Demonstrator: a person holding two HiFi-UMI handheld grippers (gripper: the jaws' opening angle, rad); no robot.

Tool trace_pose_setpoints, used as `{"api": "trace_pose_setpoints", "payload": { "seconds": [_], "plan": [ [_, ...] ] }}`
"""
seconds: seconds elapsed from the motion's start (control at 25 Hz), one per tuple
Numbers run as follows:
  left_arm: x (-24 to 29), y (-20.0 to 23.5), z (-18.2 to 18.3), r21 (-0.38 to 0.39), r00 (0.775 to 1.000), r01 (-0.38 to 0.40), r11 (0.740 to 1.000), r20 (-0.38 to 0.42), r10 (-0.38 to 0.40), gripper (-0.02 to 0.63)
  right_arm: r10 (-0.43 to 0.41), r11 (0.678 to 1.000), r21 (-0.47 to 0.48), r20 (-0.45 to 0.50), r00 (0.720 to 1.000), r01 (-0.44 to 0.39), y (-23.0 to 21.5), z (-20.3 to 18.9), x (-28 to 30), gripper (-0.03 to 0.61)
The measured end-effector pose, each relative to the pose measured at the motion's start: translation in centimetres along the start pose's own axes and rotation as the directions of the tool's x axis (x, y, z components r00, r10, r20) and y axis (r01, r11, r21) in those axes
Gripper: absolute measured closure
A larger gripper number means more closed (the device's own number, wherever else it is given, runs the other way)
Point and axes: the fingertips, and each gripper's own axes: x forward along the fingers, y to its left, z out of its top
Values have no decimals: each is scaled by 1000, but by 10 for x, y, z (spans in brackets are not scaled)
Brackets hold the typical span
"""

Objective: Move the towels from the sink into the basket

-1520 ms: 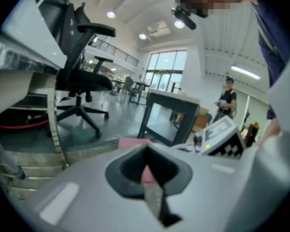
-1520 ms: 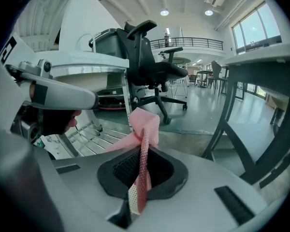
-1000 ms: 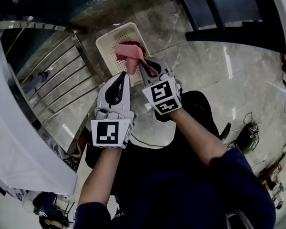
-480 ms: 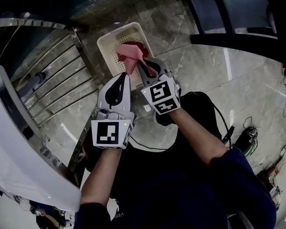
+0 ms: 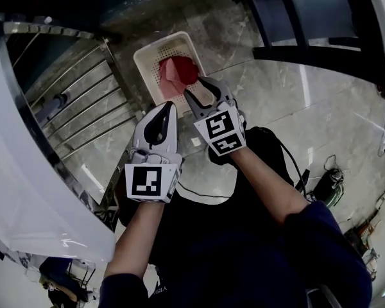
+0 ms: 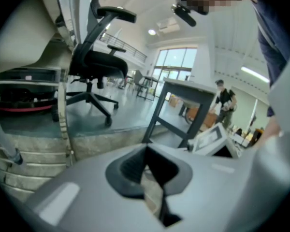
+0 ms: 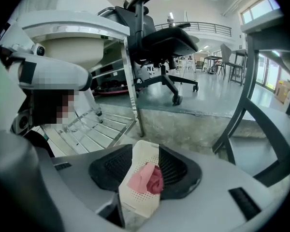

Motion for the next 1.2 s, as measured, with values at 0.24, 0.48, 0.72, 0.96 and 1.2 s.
{"api": "trace_pose_setpoints", "payload": {
  "seconds": [0.24, 0.48, 0.72, 0.96, 1.2],
  "plan": [
    [-26, -30, 49, 7, 1000, 14, 1000, 5, -14, 611, -26, 1000, -7, 42, 999, 27, -6, 48, -60, 432],
    [-52, -68, 118, 25, 999, 17, 1000, 39, -18, 611, -56, 998, -4, 118, 991, 57, -23, 110, -137, 478],
    [-87, -100, 176, 71, 998, -4, 997, 64, 0, 611, -53, 998, -7, 189, 980, 55, -27, 159, -214, 519],
    [-121, -123, 224, 86, 993, -51, 995, 111, 41, 612, -30, 999, -10, 242, 970, 33, -22, 197, -274, 540],
    [-157, -136, 265, 102, 978, -124, 987, 178, 105, 612, 25, 998, -63, 306, 952, -6, -9, 236, -320, 549]
  ]
}}
